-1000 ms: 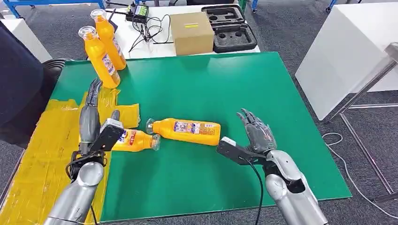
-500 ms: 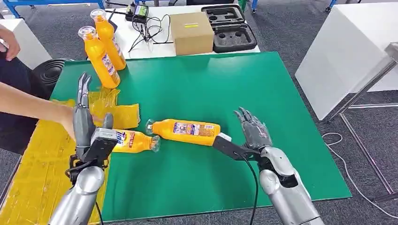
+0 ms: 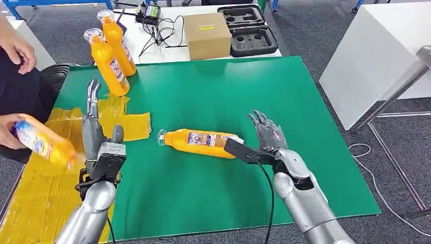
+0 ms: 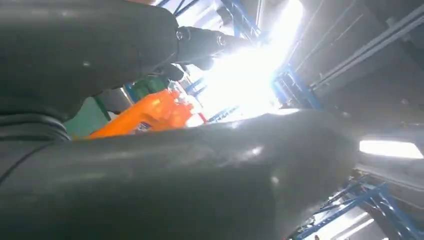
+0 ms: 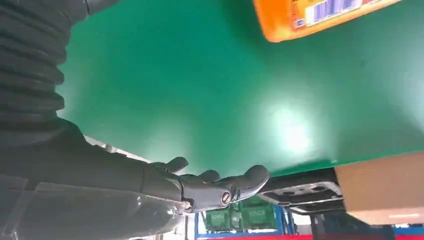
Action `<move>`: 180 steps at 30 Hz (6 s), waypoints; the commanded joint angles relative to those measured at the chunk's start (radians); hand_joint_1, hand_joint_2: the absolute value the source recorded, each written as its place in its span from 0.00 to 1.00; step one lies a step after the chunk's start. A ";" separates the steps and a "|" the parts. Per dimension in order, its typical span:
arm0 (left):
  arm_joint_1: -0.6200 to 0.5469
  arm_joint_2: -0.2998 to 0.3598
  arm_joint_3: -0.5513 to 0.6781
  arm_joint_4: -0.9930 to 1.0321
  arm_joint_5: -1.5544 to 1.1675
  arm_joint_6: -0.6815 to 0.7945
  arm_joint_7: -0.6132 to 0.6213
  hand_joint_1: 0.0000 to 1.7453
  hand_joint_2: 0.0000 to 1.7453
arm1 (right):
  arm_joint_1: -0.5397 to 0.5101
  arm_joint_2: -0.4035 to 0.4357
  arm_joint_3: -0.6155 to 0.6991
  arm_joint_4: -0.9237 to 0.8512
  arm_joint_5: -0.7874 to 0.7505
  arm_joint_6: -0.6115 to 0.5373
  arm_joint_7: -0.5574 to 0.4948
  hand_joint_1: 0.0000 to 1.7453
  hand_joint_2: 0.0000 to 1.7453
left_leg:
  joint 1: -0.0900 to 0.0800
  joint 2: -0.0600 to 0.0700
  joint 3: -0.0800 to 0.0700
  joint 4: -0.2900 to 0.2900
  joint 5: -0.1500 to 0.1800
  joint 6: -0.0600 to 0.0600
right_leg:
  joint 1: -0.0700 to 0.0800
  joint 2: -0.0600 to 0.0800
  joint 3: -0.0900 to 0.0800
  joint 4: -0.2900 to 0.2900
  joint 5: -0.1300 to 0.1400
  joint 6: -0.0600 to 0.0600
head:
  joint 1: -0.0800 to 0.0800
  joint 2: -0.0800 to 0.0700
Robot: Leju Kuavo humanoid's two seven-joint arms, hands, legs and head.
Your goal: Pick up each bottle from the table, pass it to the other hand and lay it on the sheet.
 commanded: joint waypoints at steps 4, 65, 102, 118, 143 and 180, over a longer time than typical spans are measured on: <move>-0.098 0.006 -0.063 0.076 0.027 0.011 0.002 0.00 0.00 | -0.246 0.104 0.079 0.407 -0.027 -0.013 0.012 0.00 1.00 | 0.000 0.002 0.004 0.000 -0.001 -0.001 | 0.000 0.000 0.003 0.001 -0.001 -0.001 | 0.000 0.000; 0.005 0.026 -0.042 -0.046 0.091 0.079 -0.041 0.00 0.00 | -0.221 0.141 0.167 0.803 0.041 0.038 0.179 1.00 1.00 | 0.001 -0.006 0.017 -0.003 -0.001 -0.003 | 0.000 -0.006 0.007 -0.004 -0.005 -0.003 | 0.000 0.000; 0.212 -0.013 0.054 -0.061 0.876 -0.749 0.094 0.00 1.00 | 0.341 -0.103 -0.025 -0.706 -0.202 -0.200 -0.055 1.00 1.00 | -0.001 -0.003 0.003 -0.001 -0.004 -0.003 | -0.001 -0.003 0.003 -0.001 -0.003 0.000 | 0.000 0.000; 0.100 -0.024 -0.164 -0.035 0.893 -0.650 0.088 0.00 1.00 | 0.013 0.073 0.221 -0.166 -0.196 -0.170 0.086 1.00 1.00 | 0.000 0.004 0.003 -0.001 -0.002 -0.003 | 0.000 0.003 0.001 -0.001 0.000 -0.001 | 0.000 0.000; 0.068 -0.039 -0.174 -0.109 0.874 -0.530 0.100 0.00 1.00 | -0.141 0.280 0.399 0.155 -0.115 -0.173 0.129 1.00 1.00 | 0.001 0.000 0.000 0.000 -0.001 -0.003 | 0.001 -0.001 -0.001 0.000 -0.001 -0.001 | 0.000 0.000; 0.157 0.033 0.111 -0.178 0.828 -0.492 0.073 1.00 1.00 | 0.029 0.225 0.635 -0.023 -0.015 -0.127 0.095 1.00 1.00 | 0.002 -0.001 -0.002 -0.002 -0.001 -0.005 | 0.001 -0.001 -0.004 -0.001 -0.002 -0.002 | 0.000 0.000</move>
